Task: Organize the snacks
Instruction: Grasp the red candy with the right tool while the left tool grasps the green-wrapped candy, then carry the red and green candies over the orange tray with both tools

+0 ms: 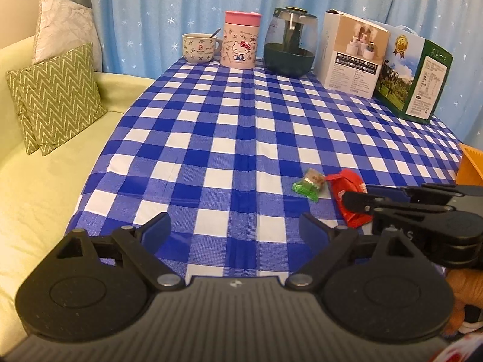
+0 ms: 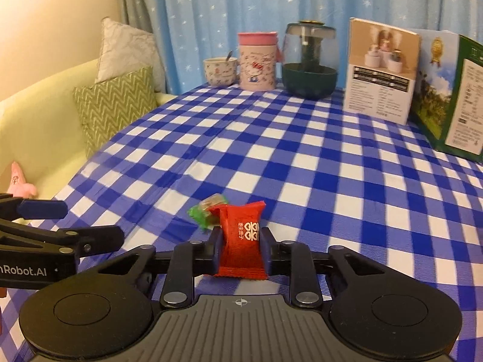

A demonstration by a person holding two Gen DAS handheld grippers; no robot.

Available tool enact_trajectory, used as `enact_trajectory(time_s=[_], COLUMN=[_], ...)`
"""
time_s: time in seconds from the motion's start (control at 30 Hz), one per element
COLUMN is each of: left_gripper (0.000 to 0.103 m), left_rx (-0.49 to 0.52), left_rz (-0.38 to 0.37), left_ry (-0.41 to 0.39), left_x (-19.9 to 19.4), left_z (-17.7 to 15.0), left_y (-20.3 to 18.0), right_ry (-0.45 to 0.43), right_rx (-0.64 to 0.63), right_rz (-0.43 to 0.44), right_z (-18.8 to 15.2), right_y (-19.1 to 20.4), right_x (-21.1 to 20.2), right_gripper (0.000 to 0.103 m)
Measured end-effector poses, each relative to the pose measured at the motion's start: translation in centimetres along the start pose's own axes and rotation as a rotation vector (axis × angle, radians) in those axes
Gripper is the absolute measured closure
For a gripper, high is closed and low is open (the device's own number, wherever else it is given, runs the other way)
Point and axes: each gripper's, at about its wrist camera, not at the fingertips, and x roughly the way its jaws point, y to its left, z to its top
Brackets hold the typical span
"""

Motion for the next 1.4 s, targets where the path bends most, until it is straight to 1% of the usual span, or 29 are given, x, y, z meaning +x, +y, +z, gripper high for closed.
enact_trajectory(time_s=[0.13, 0.37, 0.53, 0.6, 0.77, 0.83, 0.9, 1.0, 1.13, 1.27, 1.4], left_gripper=[0.015, 0.024, 0.041, 0.05, 0.065, 0.073, 0.082, 0.083, 0.084, 0.084, 0.084], left_rx=[0.016, 0.098, 0.177, 0.207, 0.277, 0.279, 0.288, 0.305, 0.298, 0.243, 0.203], left_rz=[-0.014, -0.069, -0.109, -0.119, -0.115, -0.121, -0.108, -0.088, -0.067, -0.071, -0.07], left_ry=[-0.009, -0.039, -0.044, -0.051, -0.057, -0.048, -0.033, -0.029, -0.012, 0.006, 0.002], left_x=[0.2, 1.7, 4.1, 4.9, 6.5, 6.7, 6.8, 6.6, 5.9, 3.9, 1.1], left_z=[0.2, 1.2, 1.7, 1.9, 2.3, 2.3, 2.1, 1.6, 1.3, 0.8, 0.1], left_y=[-0.7, -3.1, -5.2, -6.1, -7.6, -7.9, -8.3, -8.8, -9.5, -10.2, -11.4], right_ry=[-0.01, -0.021, -0.025, -0.029, -0.028, -0.028, -0.028, -0.029, -0.024, -0.014, -0.017], right_rx=[0.008, 0.062, 0.083, 0.089, 0.107, 0.109, 0.114, 0.124, 0.133, 0.146, 0.153], right_rz=[-0.03, -0.076, -0.088, -0.095, -0.103, -0.107, -0.107, -0.107, -0.101, -0.101, -0.104], right_z=[-0.2, -0.4, -0.9, -1.0, -1.3, -1.4, -1.5, -1.5, -1.6, -1.8, -2.1], right_y=[-1.0, -4.1, -5.7, -6.1, -7.3, -7.7, -8.0, -8.3, -8.2, -8.2, -8.1], right_x=[-0.9, -2.7, -3.2, -3.3, -3.4, -3.4, -3.5, -3.7, -4.1, -5.4, -8.0], right_gripper=[0.078, 0.078, 0.078, 0.078, 0.078, 0.078, 0.078, 0.078, 0.078, 0.078, 0.078])
